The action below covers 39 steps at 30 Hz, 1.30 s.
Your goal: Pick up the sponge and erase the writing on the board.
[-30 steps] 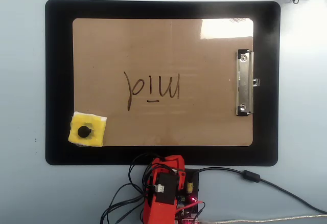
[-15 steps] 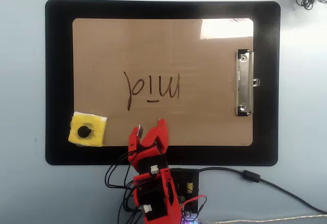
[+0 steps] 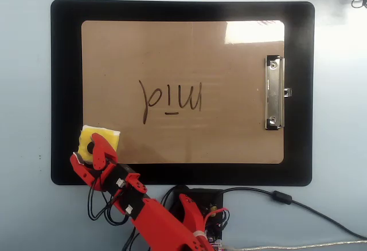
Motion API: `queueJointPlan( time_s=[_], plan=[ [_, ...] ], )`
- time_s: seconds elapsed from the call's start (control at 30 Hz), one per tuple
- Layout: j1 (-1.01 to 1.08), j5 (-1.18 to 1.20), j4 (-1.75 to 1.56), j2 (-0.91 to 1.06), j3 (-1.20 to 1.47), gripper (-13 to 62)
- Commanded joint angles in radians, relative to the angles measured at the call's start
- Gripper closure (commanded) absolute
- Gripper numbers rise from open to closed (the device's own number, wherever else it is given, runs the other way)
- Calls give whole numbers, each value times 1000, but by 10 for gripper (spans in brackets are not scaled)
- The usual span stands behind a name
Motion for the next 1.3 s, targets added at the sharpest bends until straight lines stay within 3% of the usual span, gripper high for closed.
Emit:
queueJointPlan(
  time_s=[0.0, 0.57, 0.63, 0.73, 0.8, 0.97, 1.1, 1.27],
  plan=[
    [-5, 29, -137, -41, -15, 156],
    [-3, 75, -222, -178, 66, 175],
    [-2, 92, -224, -183, 69, 237],
    [15, 130, -265, -184, 86, 464],
    [54, 156, -299, -184, 92, 574],
    [72, 144, -322, -152, 91, 573],
    [94, 51, -244, 17, 98, 574],
    [350, 31, 304, 371, 71, 573]
  ],
)
